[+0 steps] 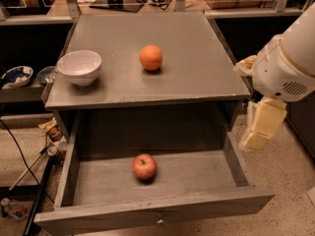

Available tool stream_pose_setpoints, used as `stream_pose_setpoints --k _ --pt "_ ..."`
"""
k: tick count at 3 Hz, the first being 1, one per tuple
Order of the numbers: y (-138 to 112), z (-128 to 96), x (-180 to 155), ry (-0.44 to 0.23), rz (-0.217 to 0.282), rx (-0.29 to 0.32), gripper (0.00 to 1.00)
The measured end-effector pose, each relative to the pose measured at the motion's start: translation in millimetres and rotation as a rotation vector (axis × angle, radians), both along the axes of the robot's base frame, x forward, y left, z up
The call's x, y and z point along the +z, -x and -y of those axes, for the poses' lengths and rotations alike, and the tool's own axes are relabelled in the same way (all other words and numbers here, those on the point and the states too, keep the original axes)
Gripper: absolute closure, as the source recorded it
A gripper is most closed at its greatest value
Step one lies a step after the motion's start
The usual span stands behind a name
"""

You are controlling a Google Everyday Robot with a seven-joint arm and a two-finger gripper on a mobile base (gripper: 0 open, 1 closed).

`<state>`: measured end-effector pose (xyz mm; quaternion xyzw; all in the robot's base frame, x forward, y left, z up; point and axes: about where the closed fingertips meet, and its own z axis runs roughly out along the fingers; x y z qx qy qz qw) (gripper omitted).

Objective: Pick apple from top drawer and place on counter

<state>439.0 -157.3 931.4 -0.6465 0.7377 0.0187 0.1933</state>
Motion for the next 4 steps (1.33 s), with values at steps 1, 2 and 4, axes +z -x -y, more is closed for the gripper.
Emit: stream_pose_setpoints --k 1,2,4 --pt "1.2 -4.4 -2.7 0.030 0.009 0.014 0.00" --pt "-11.4 -19.2 -38.1 0.093 0.007 0.021 0.00" --pt "-13.6 -26.6 -43.5 0.093 0.026 0.033 0.00"
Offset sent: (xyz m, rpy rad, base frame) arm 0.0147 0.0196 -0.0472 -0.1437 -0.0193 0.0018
